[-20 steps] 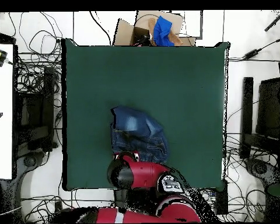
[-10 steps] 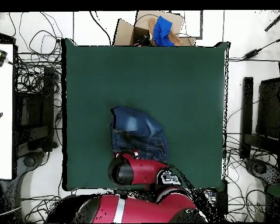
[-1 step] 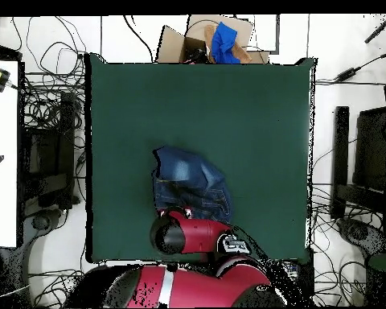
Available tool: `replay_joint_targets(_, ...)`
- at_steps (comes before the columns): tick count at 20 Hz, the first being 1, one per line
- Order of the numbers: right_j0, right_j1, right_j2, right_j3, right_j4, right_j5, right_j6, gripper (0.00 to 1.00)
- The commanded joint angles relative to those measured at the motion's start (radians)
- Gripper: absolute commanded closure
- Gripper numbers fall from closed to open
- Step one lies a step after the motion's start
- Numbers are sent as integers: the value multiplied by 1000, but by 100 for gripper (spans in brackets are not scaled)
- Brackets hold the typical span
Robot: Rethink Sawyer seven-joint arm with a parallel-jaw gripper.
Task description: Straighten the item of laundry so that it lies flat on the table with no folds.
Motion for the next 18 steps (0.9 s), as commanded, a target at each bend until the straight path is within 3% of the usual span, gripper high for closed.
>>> replay_joint_targets(1,-13,144,52,-141,-24,-39,121,0)
replay_joint_targets(12,-10,146,50,-140,-31,-48,129,0)
replay_joint_targets(15,-12,145,73,-129,-27,-56,141,0)
replay_joint_targets(18,-71,147,151,-115,-54,-71,139,0)
